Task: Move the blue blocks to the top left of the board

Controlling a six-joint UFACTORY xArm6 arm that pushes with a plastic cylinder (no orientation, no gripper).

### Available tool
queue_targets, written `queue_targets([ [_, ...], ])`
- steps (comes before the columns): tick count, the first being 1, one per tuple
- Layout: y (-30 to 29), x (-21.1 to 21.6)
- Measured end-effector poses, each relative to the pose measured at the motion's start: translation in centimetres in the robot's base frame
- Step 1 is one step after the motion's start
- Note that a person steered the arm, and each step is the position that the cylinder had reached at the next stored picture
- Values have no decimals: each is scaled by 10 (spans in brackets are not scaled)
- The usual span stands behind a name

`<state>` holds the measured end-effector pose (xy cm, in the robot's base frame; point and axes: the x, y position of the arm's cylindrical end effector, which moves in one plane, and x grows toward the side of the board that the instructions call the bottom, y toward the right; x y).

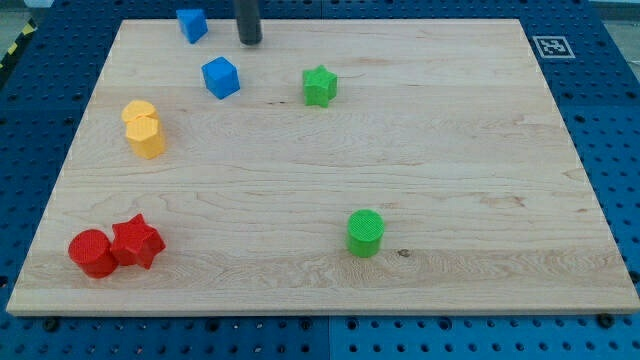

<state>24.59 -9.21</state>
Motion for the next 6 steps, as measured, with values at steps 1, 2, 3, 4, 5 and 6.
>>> queue_targets([
  [1,19,37],
  [2,34,72],
  [3,38,98],
  [4,33,107],
  [5,6,131],
  [6,5,134],
])
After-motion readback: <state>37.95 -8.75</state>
